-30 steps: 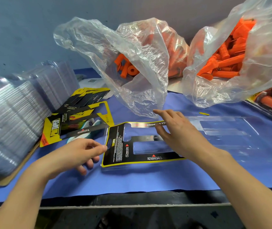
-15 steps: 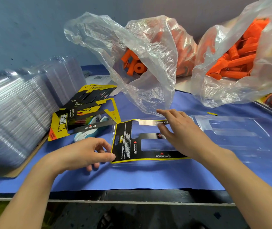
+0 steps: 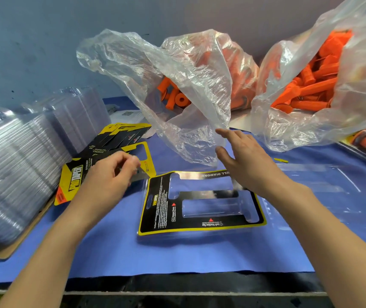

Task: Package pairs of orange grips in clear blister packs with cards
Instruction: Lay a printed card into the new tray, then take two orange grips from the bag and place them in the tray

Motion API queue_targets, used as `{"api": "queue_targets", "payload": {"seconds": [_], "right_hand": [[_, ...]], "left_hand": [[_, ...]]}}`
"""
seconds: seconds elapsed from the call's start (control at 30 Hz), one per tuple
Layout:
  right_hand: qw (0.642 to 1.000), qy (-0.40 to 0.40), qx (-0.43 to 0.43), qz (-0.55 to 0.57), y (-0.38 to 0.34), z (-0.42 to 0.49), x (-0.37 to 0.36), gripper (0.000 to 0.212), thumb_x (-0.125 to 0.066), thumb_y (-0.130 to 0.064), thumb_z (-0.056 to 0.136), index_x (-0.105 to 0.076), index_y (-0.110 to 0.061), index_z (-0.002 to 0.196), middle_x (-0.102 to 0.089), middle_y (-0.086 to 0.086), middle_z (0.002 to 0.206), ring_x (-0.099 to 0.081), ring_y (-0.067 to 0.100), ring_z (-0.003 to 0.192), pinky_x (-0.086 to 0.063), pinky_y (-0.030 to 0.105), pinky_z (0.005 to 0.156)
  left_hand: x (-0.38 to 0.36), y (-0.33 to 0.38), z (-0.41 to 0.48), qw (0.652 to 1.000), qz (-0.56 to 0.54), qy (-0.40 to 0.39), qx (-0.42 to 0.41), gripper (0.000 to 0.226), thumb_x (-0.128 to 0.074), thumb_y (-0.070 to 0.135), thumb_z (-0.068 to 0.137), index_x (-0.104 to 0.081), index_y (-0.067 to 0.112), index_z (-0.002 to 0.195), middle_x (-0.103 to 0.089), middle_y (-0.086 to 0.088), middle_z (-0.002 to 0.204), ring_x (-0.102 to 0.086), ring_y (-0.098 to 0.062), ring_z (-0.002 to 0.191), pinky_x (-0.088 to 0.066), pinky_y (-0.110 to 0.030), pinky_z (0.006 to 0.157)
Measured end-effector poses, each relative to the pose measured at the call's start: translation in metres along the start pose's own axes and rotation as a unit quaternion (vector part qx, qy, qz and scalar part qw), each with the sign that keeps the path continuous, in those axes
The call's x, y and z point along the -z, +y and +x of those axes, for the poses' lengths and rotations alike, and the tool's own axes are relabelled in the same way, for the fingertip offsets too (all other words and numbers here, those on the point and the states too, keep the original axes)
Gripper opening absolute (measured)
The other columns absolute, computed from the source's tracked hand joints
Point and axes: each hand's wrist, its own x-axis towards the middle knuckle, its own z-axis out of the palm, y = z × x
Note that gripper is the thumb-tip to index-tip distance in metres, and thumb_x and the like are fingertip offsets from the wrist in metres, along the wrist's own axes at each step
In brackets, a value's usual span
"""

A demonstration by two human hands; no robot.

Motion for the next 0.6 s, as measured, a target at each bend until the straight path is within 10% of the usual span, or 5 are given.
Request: {"api": "queue_targets", "payload": {"seconds": [0.17,0.33,0.6], "right_hand": [[0.998,0.025,-0.03,0.044,0.007,0.025,0.006,0.045,-0.047,-0.029,0.101,-0.042,-0.021,0.145,-0.052,0.006,0.138,-0.043,0.028,0.128,-0.033,0.038,0.105],[0.979,0.095,-0.086,0.16,0.035,0.039,0.025,0.035,-0.05,-0.023,0.099,-0.055,-0.021,0.133,-0.06,-0.001,0.124,-0.053,0.016,0.113,-0.035,0.021,0.089],[0.816,0.257,-0.295,0.426,0.088,0.038,0.067,0.042,-0.041,-0.007,0.093,-0.064,-0.023,0.123,-0.066,-0.006,0.118,-0.06,0.014,0.11,-0.048,0.031,0.094]], "left_hand": [[-0.032,0.056,0.042,0.996,-0.034,0.058,-0.059,0.02,-0.048,0.019,0.101,-0.067,0.027,0.104,-0.068,0.01,0.097,-0.063,-0.012,0.089,-0.054,-0.039,0.085],[-0.085,0.126,0.073,0.985,-0.059,-0.006,-0.165,0.022,-0.051,0.013,0.098,-0.068,0.026,0.1,-0.069,0.017,0.089,-0.061,-0.001,0.079,-0.044,-0.01,0.067],[-0.233,0.223,0.128,0.951,-0.025,-0.213,-0.221,0.031,-0.045,0.004,0.095,-0.072,0.014,0.106,-0.069,-0.001,0.103,-0.064,-0.018,0.099,-0.047,-0.026,0.085]]}}
